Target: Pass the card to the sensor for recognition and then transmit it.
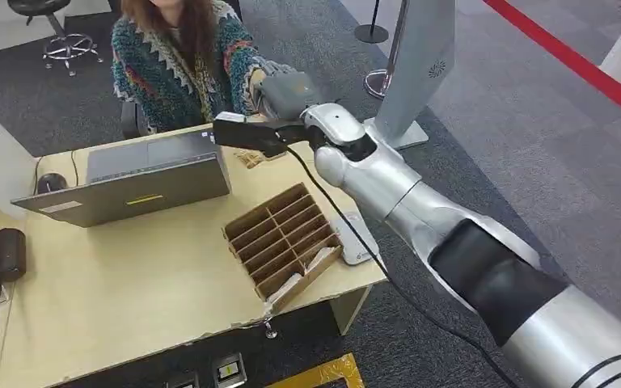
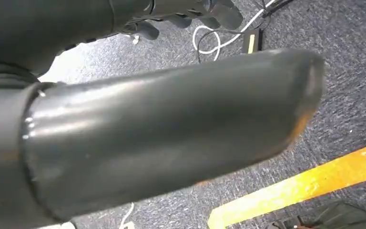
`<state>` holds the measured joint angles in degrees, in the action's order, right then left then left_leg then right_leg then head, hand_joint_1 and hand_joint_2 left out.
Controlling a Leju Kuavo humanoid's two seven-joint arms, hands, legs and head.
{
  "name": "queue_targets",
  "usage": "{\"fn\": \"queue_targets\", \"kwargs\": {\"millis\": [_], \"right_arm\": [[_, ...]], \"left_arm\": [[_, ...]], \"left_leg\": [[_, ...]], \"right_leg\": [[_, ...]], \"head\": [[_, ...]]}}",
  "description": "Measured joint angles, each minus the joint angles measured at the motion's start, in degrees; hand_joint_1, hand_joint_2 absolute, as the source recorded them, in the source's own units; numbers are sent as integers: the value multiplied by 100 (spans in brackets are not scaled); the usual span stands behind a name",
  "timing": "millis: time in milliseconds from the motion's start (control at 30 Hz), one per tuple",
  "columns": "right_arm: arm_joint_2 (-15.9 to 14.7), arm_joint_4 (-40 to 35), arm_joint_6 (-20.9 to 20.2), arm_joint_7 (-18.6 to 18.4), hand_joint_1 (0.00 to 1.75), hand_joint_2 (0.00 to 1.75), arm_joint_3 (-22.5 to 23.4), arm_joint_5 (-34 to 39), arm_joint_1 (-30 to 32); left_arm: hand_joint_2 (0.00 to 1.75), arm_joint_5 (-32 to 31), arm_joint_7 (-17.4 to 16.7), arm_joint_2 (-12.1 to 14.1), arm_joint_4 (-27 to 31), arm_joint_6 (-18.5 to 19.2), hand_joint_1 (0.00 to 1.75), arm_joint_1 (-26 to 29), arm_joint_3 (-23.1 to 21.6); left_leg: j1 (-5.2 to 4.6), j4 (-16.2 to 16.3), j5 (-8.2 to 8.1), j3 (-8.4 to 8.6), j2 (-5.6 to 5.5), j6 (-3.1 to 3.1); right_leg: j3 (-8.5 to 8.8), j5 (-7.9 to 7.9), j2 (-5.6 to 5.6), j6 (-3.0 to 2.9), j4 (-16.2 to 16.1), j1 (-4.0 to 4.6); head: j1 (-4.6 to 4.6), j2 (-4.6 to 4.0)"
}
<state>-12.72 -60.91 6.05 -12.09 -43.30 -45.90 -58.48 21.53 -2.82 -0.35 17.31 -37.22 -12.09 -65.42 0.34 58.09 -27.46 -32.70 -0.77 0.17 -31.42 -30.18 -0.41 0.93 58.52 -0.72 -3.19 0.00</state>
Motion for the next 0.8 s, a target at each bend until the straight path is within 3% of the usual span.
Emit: {"fn": "queue_targets", "kwargs": {"millis": [33,67,100,267,533,667,800], "right_arm": [[26,132,20,13,169,175,-28,11,-17],[52,240,50,28,63,175,-72,11,-31],[65,312,66,48,0,175,-96,13,-31],[142,555,160,76,0,175,-203,74,-64],[113,664,910,-94,0,175,-216,205,-107],[15,561,1207,-280,0,175,-133,168,-111],[-304,34,1649,-634,0,175,116,-64,-81]], "left_arm": [[0,2,0,4,-2,0,0,6,0],[0,2,0,7,0,-2,0,12,0],[0,2,0,9,0,-2,0,15,0],[0,7,0,13,-2,-7,0,18,0],[0,53,15,22,-4,-61,0,68,2],[0,89,30,33,-7,-115,0,122,7],[0,166,105,48,-9,-186,0,220,48]], "left_leg": [[0,0,0,0,0,0],[0,1,0,0,0,0],[0,1,0,0,0,0],[1,1,0,1,1,0],[1,1,0,5,4,0],[0,4,0,6,5,0],[-1,6,0,9,7,0]], "right_leg": [[0,0,0,0,0,0],[-1,0,0,0,0,0],[-1,0,0,0,0,0],[-4,0,2,0,0,1],[-5,0,9,0,0,0],[-5,1,11,0,-1,-1],[-7,1,13,0,-2,-2]], "head": [[0,0],[0,0],[0,0],[0,0],[0,0],[0,0],[0,0]]}}
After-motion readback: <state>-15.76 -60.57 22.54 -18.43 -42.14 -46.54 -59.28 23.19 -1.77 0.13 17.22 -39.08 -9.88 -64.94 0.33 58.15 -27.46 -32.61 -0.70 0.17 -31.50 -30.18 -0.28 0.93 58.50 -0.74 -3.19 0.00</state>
